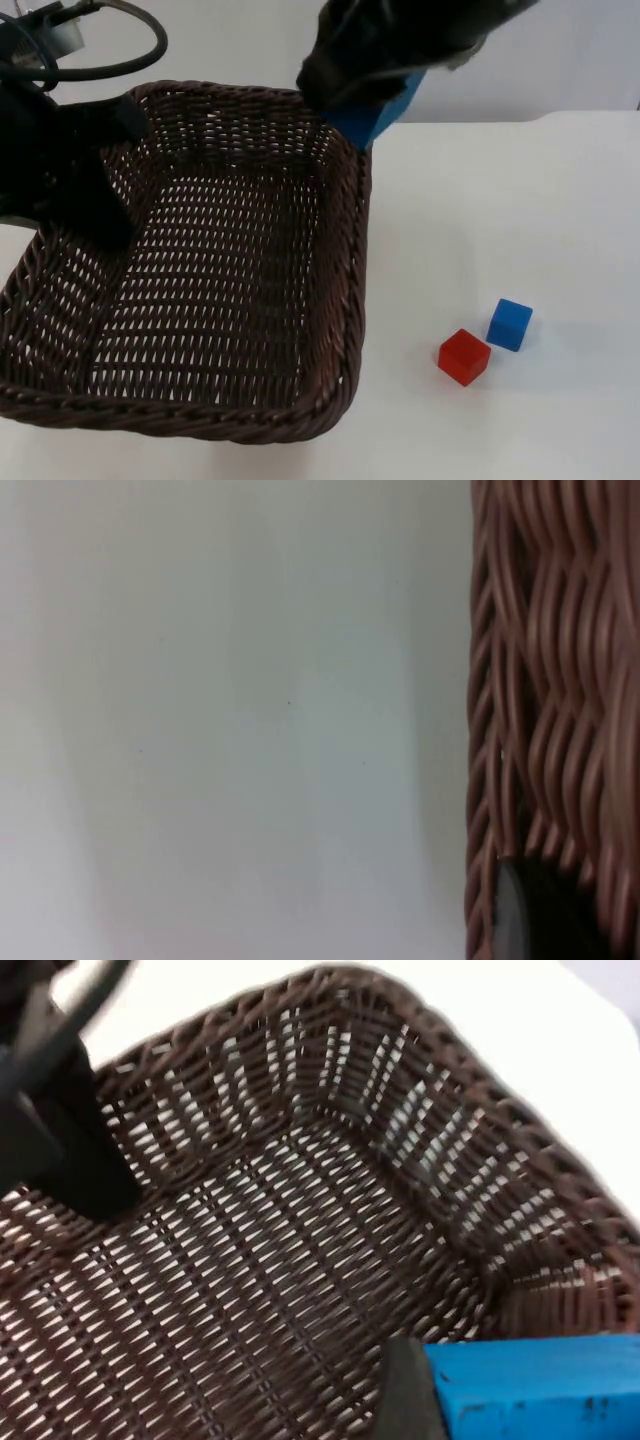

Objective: Pick up the basket with the left hand and place the largest block into the basket with the right hand.

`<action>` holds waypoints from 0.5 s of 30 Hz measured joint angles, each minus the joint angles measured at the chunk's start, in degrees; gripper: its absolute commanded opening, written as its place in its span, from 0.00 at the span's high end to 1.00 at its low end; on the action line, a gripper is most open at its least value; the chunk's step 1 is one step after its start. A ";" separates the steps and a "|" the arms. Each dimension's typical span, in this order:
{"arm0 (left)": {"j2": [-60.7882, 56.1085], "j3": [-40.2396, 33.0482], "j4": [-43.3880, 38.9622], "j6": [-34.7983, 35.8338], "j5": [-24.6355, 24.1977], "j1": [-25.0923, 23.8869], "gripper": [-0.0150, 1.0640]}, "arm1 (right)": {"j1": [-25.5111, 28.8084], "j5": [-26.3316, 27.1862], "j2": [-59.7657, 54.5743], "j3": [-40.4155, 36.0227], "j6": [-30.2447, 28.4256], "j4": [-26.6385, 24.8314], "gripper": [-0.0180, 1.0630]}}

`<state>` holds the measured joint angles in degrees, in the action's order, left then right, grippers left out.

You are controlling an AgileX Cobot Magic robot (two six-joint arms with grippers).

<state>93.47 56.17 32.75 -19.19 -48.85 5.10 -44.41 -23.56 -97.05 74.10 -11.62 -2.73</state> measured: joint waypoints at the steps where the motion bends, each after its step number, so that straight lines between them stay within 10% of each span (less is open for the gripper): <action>1: 0.00 0.00 0.00 0.00 0.00 0.00 0.99 | 0.00 0.00 0.00 0.00 0.00 0.00 0.98; 15: 0.00 0.00 0.00 0.00 0.20 0.00 0.99 | -0.41 1.86 -10.14 7.74 0.00 -3.74 0.98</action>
<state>93.47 56.17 32.75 -19.19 -48.65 5.10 -44.82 -21.71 -107.19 81.83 -11.62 -6.47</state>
